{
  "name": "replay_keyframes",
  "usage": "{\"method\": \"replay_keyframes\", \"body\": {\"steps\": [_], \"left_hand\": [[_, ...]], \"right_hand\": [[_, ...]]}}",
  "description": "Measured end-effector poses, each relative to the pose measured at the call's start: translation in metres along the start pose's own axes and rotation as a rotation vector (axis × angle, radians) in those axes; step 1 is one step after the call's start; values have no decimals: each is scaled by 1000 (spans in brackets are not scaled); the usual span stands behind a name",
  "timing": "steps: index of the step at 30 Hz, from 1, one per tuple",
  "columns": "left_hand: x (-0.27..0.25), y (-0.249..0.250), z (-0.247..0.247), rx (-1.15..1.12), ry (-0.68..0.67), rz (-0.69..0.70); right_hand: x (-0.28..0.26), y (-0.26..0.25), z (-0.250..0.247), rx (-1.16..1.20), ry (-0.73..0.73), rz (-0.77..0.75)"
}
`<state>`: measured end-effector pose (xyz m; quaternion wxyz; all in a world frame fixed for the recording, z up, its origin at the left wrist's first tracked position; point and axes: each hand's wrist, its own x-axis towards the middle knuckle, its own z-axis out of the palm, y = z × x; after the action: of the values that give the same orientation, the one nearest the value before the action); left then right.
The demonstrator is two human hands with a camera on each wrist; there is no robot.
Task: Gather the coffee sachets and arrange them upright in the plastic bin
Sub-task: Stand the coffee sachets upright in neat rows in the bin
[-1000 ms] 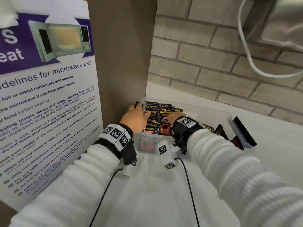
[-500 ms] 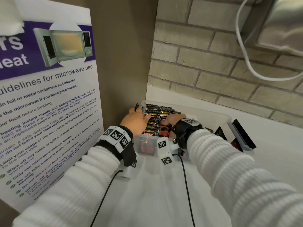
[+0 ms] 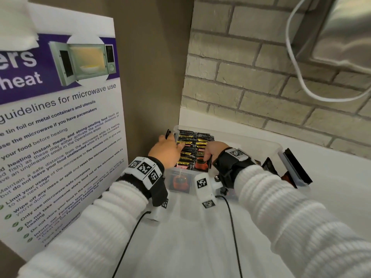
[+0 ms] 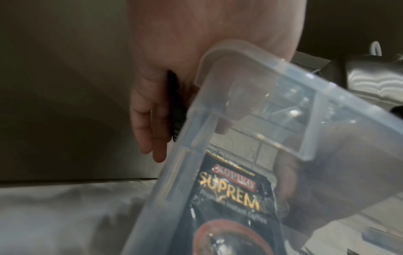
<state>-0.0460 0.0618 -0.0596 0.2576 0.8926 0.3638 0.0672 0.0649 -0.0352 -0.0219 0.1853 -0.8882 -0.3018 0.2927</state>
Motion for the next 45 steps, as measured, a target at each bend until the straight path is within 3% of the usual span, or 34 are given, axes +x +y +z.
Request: {"method": "replay_keyframes", "body": {"steps": [5,8,10,12,16,19,25,32,36,41,43,45], "left_hand": [[4,-2,3,-8,16,-8],[6,-2,5,-16,27,-4],[8,-2,5,-15,35,5],[8,-1,5,-5,43,11],[8,0,7,6,50,11],[10,-1,9,4,59,2],[11,-2,10,22,55,-26],[9,1,9,31,60,-28],[7,0,8,15,59,-27],[-3,10,1,137,79,-3],[-8,22,-5,10,139,159],[-15,42,-13,-337,17,309]], "right_hand": [[-22,41,-40,-275,117,-63],[-22,61,-75,-8,182,39],[-24,67,-92,-8,199,33],[-23,71,-97,-132,124,-67],[-22,66,-71,-592,-250,-96],[-11,53,-57,-653,-414,-64],[-2,47,-27,-852,-529,-18],[-12,44,-26,-1139,-531,-183],[-25,44,-55,-1015,-331,-251],[-46,51,-101,-465,-7,-361],[-54,47,-106,-271,45,-404],[-58,41,-106,-122,27,-454]]}}
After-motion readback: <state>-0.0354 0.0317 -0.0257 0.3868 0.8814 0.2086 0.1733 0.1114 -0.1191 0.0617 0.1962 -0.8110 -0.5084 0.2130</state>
